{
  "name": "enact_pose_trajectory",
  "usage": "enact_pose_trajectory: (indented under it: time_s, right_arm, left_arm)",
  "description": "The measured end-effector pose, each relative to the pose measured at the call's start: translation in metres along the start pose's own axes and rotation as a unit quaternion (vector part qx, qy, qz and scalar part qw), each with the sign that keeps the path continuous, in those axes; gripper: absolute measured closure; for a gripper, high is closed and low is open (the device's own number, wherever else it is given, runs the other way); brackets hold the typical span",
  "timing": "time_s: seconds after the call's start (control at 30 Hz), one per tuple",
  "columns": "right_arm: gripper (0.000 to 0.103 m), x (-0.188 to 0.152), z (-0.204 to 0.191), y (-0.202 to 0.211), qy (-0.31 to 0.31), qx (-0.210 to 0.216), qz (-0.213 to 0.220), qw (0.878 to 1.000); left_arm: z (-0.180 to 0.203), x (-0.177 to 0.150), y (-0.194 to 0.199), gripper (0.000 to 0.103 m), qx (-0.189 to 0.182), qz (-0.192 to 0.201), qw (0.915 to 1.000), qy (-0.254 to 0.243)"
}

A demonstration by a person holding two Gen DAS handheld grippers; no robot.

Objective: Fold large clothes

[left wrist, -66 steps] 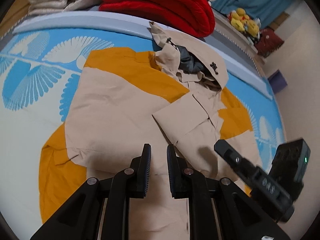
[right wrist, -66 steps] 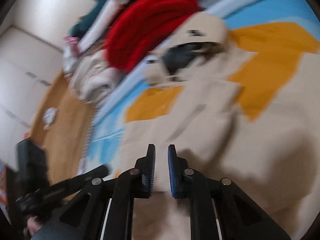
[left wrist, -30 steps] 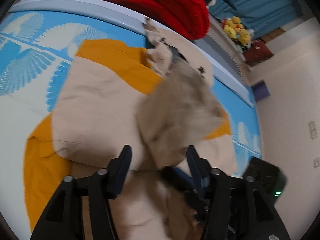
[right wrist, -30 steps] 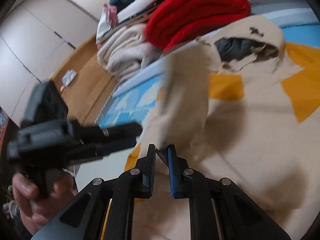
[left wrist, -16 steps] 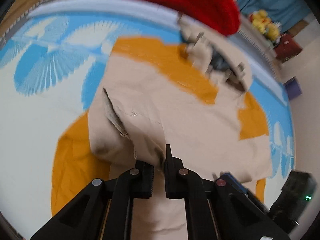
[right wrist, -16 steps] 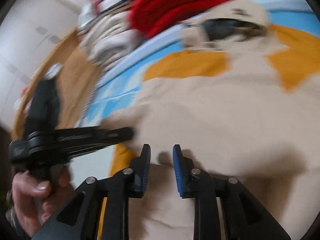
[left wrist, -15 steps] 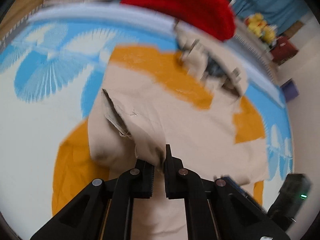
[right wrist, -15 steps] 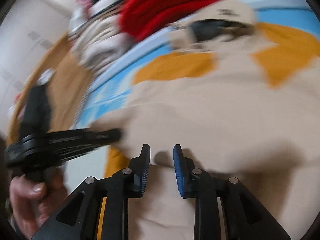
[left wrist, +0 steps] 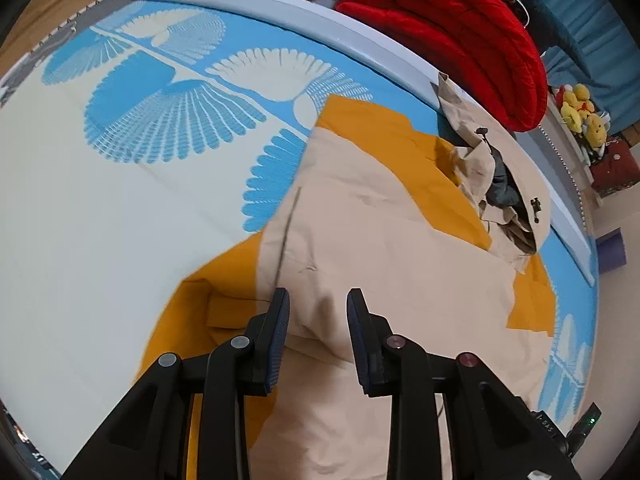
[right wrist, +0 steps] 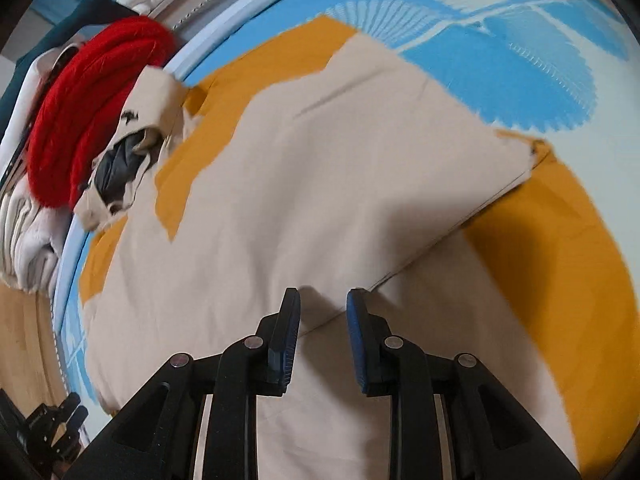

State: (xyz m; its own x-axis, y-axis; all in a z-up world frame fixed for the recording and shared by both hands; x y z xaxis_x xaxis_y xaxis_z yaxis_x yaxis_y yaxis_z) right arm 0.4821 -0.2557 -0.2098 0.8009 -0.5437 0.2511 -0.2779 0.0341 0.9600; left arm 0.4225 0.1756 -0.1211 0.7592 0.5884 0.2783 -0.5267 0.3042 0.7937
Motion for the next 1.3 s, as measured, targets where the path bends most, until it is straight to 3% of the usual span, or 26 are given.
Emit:
enact_pose_trajectory:
  time_s: [0.2, 0.3, 0.37, 0.47, 0.57, 0.67, 0.77, 0.87, 0.93, 1.03, 1.17, 1.3]
  right_arm:
    - [0.076, 0.019, -0.005, 0.032, 0.011, 0.034, 0.070, 0.997]
    - [0.073, 0.027, 0.002, 0.013, 0.005, 0.010, 0.054, 0.998]
    - [0.073, 0.028, 0.018, -0.004, -0.010, -0.019, 0.027, 0.999]
    - [0.073, 0.032, 0.020, -0.002, -0.009, -0.032, 0.034, 0.999]
    - [0.073, 0.038, 0.004, 0.019, 0.027, -0.021, 0.082, 0.996]
    - [0.073, 0.043, -0.006, 0.031, 0.060, -0.023, 0.119, 0.991]
    - [0.073, 0.044, -0.007, 0.015, 0.071, -0.026, 0.092, 0.993]
    - [0.073, 0.038, 0.001, -0.022, 0.096, -0.054, 0.019, 0.994]
    - [0.073, 0.039, 0.000, -0.018, 0.107, -0.056, 0.027, 0.992]
    - [0.073, 0.038, -0.008, 0.004, 0.131, -0.074, 0.051, 0.987]
    - [0.073, 0.036, -0.024, 0.045, 0.161, -0.047, 0.101, 0.981]
    - [0.073, 0.024, -0.040, 0.101, 0.217, -0.018, 0.185, 0.958]
  left_arm:
    - [-0.004, -0.013, -0.031, 0.076, -0.007, -0.037, 0.9992, 0.010]
    - [-0.028, -0.026, -0.051, 0.077, 0.053, -0.075, 0.9954, 0.027]
    - [-0.037, -0.030, -0.054, 0.080, 0.073, -0.082, 0.9929, 0.045]
    - [-0.022, -0.023, -0.037, 0.080, 0.088, -0.048, 0.9946, 0.024]
    - [0.005, -0.017, -0.019, 0.079, 0.092, -0.003, 0.9953, -0.029]
    - [0.024, -0.021, -0.022, 0.077, 0.093, -0.002, 0.9921, -0.083]
    - [0.027, -0.034, -0.039, 0.077, 0.059, -0.041, 0.9925, -0.099]
    - [0.023, -0.047, -0.062, 0.077, 0.085, -0.087, 0.9855, -0.119]
    - [0.018, -0.052, -0.069, 0.077, 0.118, -0.107, 0.9797, -0.122]
    - [0.028, -0.045, -0.052, 0.077, 0.105, -0.072, 0.9848, -0.118]
    - [0.061, -0.036, -0.024, 0.071, 0.083, -0.006, 0.9831, -0.163]
    - [0.084, -0.036, -0.007, 0.068, 0.054, 0.031, 0.9797, -0.191]
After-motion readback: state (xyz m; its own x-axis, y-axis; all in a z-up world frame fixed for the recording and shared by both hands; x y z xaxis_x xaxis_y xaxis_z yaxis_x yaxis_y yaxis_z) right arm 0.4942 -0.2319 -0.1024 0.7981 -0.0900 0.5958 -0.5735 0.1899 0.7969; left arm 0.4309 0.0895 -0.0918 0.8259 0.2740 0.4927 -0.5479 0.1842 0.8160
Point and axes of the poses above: each gripper's, at about its wrist camera, not at the fingertips, and y roughly against the way its jaws point, z to its right, x to its top, the point moved 4 cm from there along -y, roughly the way its jaws point, and after that the axes turned 15 degrees about -x, right-handed, at the moved point
